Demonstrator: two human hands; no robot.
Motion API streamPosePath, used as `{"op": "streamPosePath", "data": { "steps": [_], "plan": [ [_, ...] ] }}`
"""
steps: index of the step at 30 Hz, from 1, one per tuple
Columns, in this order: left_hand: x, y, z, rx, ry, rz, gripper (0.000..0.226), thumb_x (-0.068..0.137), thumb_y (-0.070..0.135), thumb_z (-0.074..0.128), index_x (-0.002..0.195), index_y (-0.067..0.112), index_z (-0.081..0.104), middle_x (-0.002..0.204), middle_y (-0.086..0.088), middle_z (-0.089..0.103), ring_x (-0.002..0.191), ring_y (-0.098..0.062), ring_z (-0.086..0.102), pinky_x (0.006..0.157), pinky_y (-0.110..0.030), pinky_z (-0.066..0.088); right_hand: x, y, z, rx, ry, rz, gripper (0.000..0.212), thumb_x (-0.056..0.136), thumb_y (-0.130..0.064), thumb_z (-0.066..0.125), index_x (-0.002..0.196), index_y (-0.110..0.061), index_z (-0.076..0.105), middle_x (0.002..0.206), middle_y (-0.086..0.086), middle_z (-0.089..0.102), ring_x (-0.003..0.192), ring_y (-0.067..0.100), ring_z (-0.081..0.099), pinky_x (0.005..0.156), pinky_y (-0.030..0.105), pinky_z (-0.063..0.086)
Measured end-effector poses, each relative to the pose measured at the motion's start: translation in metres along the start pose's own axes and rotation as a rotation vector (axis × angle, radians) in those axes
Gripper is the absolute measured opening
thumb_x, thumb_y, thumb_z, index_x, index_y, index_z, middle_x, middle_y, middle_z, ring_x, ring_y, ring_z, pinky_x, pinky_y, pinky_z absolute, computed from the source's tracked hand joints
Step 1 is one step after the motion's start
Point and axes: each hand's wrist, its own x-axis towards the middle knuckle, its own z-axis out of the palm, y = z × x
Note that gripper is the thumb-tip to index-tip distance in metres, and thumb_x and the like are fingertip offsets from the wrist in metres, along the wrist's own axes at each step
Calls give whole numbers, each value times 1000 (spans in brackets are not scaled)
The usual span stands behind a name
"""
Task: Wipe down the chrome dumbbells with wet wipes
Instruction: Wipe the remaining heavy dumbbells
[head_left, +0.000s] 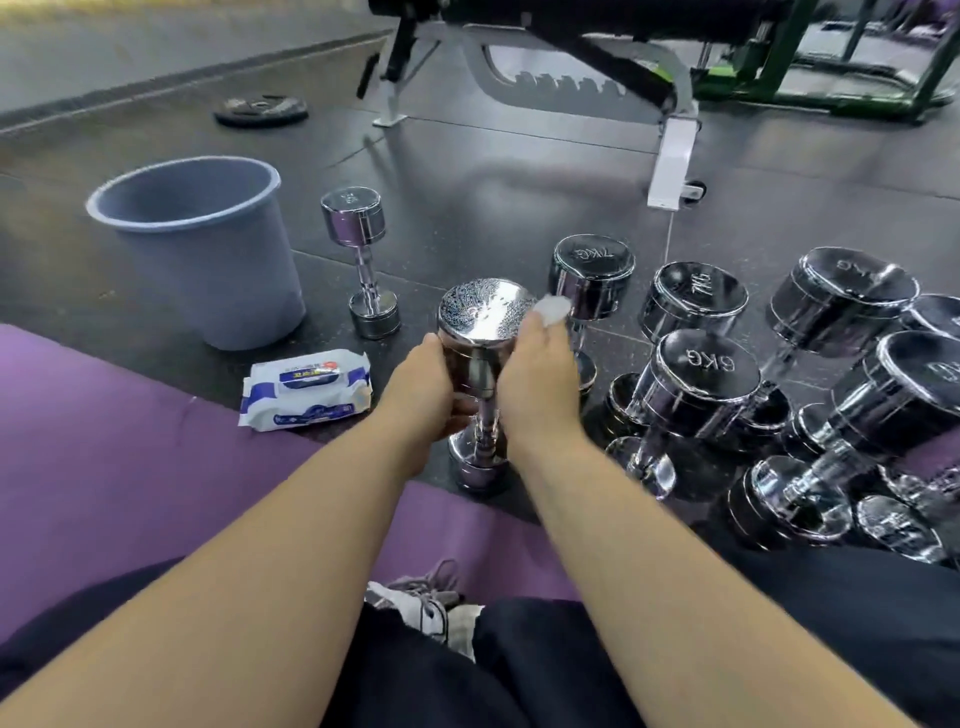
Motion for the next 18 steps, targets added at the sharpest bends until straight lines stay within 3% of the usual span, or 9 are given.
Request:
{"op": "streamPosePath", "data": {
  "steps": [2,3,5,7,10,12,14,16,18],
  "plan": [
    [1,-5,1,21,-7,20,37,102,32,28,92,16,60,74,-1,64,56,-15,54,55,-23,46,23,-9,-8,81,-26,92,42,105,-34,30,121,-6,57,103,7,58,97,23,49,88,34,38],
    [-1,-4,1,13,-2,14,38,103,32,27,95,15,60,75,-1,64,56,-14,54,52,-21,46,17,-9,-8,43,-55,87,40,104,-30,31,125,-6,54,104,6,53,98,22,46,85,32,35],
    [4,-5,0,45,7,66,32,104,31,34,94,15,60,81,-2,66,56,-9,56,47,-15,43,-24,5,6,-25,-85,-71,41,105,-19,33,143,-4,38,134,6,44,123,22,41,97,25,29],
    [12,-6,-1,-7,80,114,20,102,28,47,87,18,56,87,-2,63,58,0,53,43,-5,34,-49,7,18,46,-31,-111,51,106,-25,32,153,-7,22,157,0,23,146,15,20,117,23,15],
    [14,-6,1,32,45,73,33,103,32,33,91,14,58,76,-2,62,50,-5,55,55,-14,46,12,4,10,88,5,51,62,97,-51,24,142,-12,42,142,12,47,130,28,44,113,40,32],
    [14,-8,2,21,12,11,44,101,35,26,107,7,60,77,-5,65,52,-12,55,61,-24,49,20,3,3,-34,-24,74,57,99,-43,27,142,-8,41,139,19,47,126,34,46,108,41,37],
    [17,-8,3,94,63,52,35,103,31,33,102,8,59,85,-5,63,56,-6,54,52,-10,43,-16,14,10,-118,-52,-110,54,101,-31,36,149,-7,29,149,12,34,138,20,34,112,29,28],
    [18,-4,0,69,135,108,23,102,23,43,88,12,58,82,-3,60,56,0,48,44,-3,34,-40,12,20,44,-62,-112,56,103,-37,33,152,-14,21,152,-5,26,136,-12,22,114,13,16],
    [16,-2,1,81,110,105,32,102,26,36,87,12,60,70,-3,61,47,-6,51,48,-15,41,-12,11,11,162,-89,-6,40,103,-45,31,125,-22,55,133,0,50,118,-1,45,112,25,32]
  ]
}}
